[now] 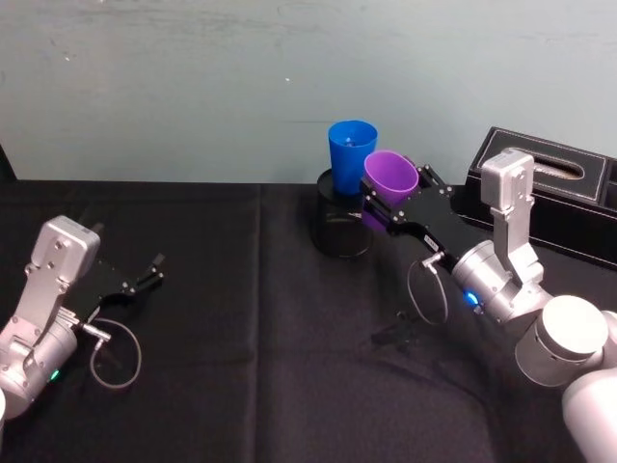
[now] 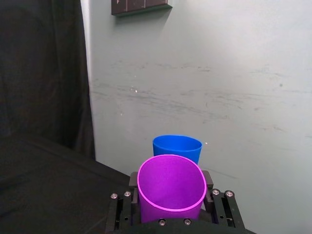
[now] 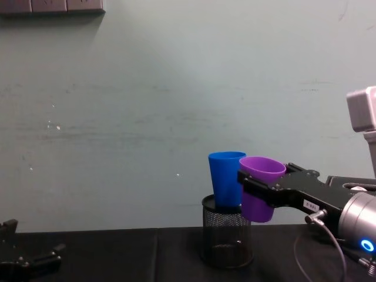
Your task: Pick up one cup with a gripper and tap it against the other cup.
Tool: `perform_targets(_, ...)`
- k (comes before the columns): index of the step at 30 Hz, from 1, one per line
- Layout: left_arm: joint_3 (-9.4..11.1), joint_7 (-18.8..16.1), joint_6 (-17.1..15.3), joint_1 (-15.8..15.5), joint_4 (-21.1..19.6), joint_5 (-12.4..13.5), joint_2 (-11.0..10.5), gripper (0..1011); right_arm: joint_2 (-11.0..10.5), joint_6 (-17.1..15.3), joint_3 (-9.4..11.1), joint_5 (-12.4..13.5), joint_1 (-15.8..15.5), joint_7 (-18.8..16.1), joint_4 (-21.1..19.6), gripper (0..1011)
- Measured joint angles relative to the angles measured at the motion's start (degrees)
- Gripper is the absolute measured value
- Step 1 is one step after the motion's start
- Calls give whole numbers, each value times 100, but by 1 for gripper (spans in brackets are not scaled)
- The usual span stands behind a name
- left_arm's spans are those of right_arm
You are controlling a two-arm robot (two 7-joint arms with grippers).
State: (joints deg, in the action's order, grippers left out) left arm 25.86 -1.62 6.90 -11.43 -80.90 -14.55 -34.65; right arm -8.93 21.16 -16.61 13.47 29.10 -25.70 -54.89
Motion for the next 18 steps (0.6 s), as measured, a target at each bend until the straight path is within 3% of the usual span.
perform_targets(18, 0, 0, 0, 0, 0, 0, 0, 1011, 92, 84, 3, -22, 381, -104, 439, 735)
